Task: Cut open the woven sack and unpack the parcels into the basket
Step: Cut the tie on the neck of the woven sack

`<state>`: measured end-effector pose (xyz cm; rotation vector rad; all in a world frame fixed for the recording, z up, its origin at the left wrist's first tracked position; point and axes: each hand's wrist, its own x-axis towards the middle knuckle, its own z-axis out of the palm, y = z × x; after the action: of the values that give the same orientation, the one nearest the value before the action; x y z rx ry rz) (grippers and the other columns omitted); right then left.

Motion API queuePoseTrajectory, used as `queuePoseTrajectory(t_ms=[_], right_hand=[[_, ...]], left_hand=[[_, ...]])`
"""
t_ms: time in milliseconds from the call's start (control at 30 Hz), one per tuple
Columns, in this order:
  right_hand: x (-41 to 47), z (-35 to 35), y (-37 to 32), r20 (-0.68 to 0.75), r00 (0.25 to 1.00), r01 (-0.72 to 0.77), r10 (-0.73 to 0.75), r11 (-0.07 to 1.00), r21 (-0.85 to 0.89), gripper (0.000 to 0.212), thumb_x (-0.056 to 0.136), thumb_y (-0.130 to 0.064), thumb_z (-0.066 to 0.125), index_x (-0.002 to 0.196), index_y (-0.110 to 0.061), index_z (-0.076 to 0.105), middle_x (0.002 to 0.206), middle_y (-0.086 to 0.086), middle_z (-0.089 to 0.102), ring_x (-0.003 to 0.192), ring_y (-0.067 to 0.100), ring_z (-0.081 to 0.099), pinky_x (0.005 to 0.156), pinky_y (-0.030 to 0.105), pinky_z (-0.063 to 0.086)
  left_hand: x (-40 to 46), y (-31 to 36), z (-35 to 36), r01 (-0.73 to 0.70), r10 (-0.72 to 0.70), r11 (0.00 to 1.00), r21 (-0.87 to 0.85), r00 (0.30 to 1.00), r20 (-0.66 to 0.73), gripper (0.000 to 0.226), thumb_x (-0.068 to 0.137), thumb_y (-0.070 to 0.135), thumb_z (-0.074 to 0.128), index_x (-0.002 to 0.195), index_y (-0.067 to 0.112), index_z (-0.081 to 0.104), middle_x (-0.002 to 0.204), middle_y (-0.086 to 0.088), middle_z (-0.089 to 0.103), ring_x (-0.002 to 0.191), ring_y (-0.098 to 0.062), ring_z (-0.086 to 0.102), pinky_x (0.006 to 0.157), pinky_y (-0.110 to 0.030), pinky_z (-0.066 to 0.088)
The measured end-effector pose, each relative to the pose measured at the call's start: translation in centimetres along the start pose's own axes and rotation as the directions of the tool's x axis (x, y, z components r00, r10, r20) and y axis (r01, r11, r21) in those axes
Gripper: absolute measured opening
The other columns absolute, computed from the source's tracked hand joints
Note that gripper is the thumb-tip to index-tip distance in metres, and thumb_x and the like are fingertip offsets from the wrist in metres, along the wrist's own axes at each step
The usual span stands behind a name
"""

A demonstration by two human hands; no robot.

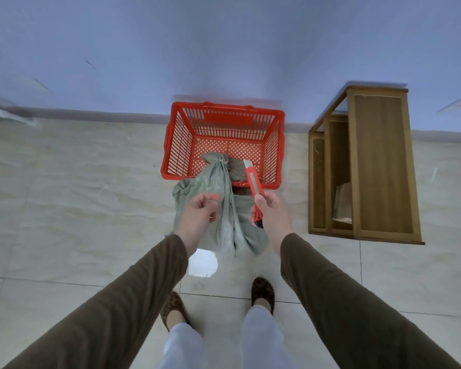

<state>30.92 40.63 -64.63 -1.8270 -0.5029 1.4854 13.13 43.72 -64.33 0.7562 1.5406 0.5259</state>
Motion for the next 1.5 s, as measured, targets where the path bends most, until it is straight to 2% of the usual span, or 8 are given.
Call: queuePoseTrajectory(t_ms=[500,633,800,900,967,1100,1267,1500], right_hand=[[10.1,6.0,3.5,-0.043,0.999,0.019,-0.017,0.999,0.042,0.005,0.103,-0.013,0.057,0.101,-0.015,0.053,0.081,0.006,0.058,0.054,0.013,0.046,0.052,0.027,0.042],[15.5,7.5,3.9,0.023,0.999,-0.043,0.042,0.996,0.073,0.013,0.099,-0.01,0.065,0.111,-0.015,0.063,0.076,0.002,0.052,0.053,0.012,0.043,0.051,0.027,0.04],[17.5,9.3,4.7,0.179,0.973,-0.204,0.148,0.911,0.359,0.013,0.098,-0.02,0.073,0.101,-0.011,0.064,0.063,0.004,0.051,0.059,0.021,0.048,0.083,0.043,0.048],[15.5,9.6,5.0,0.193,0.981,-0.092,0.001,0.881,0.463,0.021,0.096,-0.019,0.074,0.112,-0.006,0.074,0.084,0.012,0.076,0.074,0.029,0.072,0.083,0.04,0.061],[13.3,10.0,5.1,0.18,0.974,0.025,-0.136,0.857,0.514,0.027,0.097,-0.013,0.071,0.124,-0.009,0.072,0.108,0.016,0.08,0.096,0.031,0.079,0.083,0.042,0.065],[9.3,10.5,5.4,0.124,0.942,0.197,-0.311,0.814,0.546,0.034,0.096,-0.001,0.068,0.13,-0.007,0.068,0.119,0.018,0.077,0.111,0.032,0.075,0.098,0.042,0.06],[8.0,9.8,7.2,0.117,0.912,0.263,-0.393,0.781,0.566,0.031,0.096,0.0,0.067,0.127,-0.005,0.069,0.117,0.02,0.077,0.106,0.032,0.076,0.09,0.039,0.063],[10.3,9.9,8.7,0.184,0.85,0.354,-0.494,0.794,0.494,0.022,0.091,-0.008,0.074,0.113,-0.007,0.077,0.112,0.023,0.077,0.105,0.037,0.076,0.091,0.044,0.061]], left_hand=[[13.0,0.9,-4.0,-0.262,0.297,0.882,0.39,0.955,-0.029,0.017,0.1,0.011,0.058,0.115,0.018,0.064,0.117,-0.002,0.067,0.102,-0.016,0.064,0.076,-0.022,0.049],[17.0,1.5,-1.7,-0.057,0.064,0.889,0.455,0.998,0.0,0.046,0.102,0.029,0.059,0.143,0.007,0.053,0.137,-0.013,0.063,0.121,-0.034,0.063,0.107,-0.044,0.051],[16.8,0.2,-1.1,0.205,-0.213,0.977,0.06,0.964,0.162,0.03,0.102,0.034,0.062,0.106,0.008,0.075,0.091,-0.015,0.081,0.085,-0.03,0.079,0.07,-0.036,0.065],[15.7,-2.3,-1.4,0.013,0.011,0.986,-0.165,0.989,0.145,0.019,0.102,0.02,0.062,0.115,0.013,0.075,0.087,-0.007,0.082,0.073,-0.021,0.081,0.057,-0.032,0.064],[14.4,-4.3,-1.5,-0.26,0.286,0.941,-0.215,0.953,0.1,0.063,0.1,0.015,0.063,0.156,0.034,0.038,0.123,-0.008,0.076,0.106,-0.026,0.077,0.087,-0.043,0.063],[11.7,-6.0,-1.9,-0.723,0.715,0.69,0.01,0.684,0.142,0.085,0.102,0.015,0.052,0.155,0.065,0.007,0.164,0.032,0.03,0.152,0.0,0.034,0.125,-0.039,0.029],[10.5,-6.5,-2.5,-0.802,0.789,0.597,0.021,0.591,0.166,0.062,0.105,0.034,0.049,0.158,0.053,0.024,0.144,0.054,0.036,0.141,0.022,0.032,0.109,0.0,0.027],[12.5,-8.4,-3.3,-0.775,0.769,0.632,-0.03,0.621,0.156,0.063,0.089,0.046,0.073,0.147,0.049,0.047,0.134,0.039,0.059,0.124,0.014,0.057,0.096,-0.007,0.046]])
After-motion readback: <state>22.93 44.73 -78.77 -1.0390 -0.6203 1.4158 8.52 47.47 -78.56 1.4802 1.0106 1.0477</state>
